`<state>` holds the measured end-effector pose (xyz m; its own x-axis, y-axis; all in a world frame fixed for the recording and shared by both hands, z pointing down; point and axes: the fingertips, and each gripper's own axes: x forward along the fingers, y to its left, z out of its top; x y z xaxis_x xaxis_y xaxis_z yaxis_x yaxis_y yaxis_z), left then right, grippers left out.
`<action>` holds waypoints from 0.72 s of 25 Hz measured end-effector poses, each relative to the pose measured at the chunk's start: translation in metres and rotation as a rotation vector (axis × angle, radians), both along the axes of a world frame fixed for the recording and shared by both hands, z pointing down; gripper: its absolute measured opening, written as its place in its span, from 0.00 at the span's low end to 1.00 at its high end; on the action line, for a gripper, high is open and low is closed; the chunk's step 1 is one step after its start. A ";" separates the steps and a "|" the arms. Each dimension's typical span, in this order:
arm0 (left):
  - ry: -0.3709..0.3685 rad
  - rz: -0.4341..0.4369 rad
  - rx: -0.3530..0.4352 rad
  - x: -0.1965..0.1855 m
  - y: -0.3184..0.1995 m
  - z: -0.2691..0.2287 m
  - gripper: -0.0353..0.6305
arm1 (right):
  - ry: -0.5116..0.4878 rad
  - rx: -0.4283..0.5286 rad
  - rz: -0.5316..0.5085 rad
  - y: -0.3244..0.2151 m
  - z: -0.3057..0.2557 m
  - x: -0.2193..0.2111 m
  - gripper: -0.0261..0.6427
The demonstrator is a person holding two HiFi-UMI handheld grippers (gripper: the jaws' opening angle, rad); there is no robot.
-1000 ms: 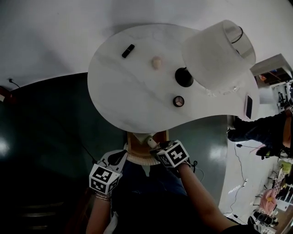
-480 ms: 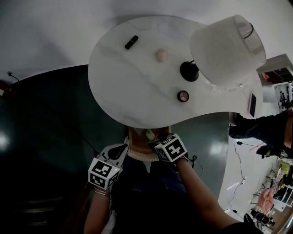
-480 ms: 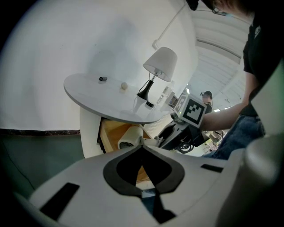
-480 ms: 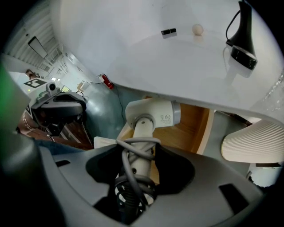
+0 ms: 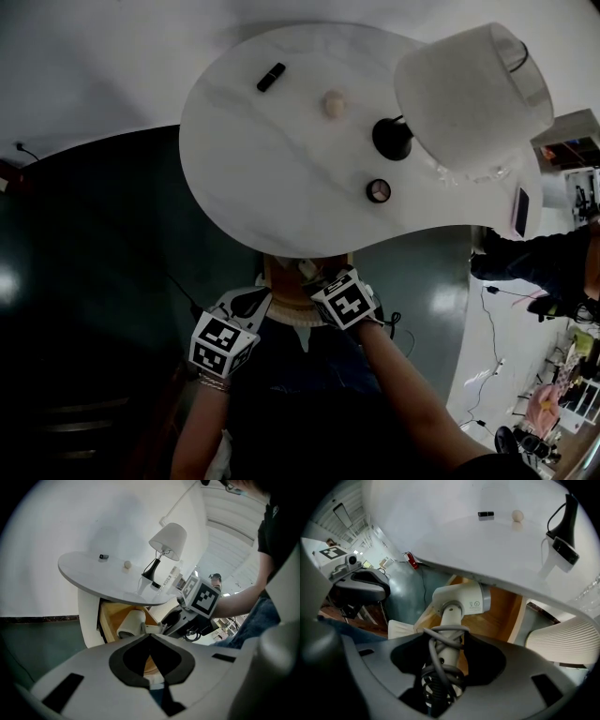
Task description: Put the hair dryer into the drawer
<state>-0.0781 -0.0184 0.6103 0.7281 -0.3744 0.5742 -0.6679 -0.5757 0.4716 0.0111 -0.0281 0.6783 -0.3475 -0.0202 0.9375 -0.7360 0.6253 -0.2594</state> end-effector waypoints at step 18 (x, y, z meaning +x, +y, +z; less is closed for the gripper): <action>-0.045 0.115 0.019 0.039 -0.017 0.015 0.07 | 0.106 0.045 -0.059 -0.004 0.023 0.003 0.39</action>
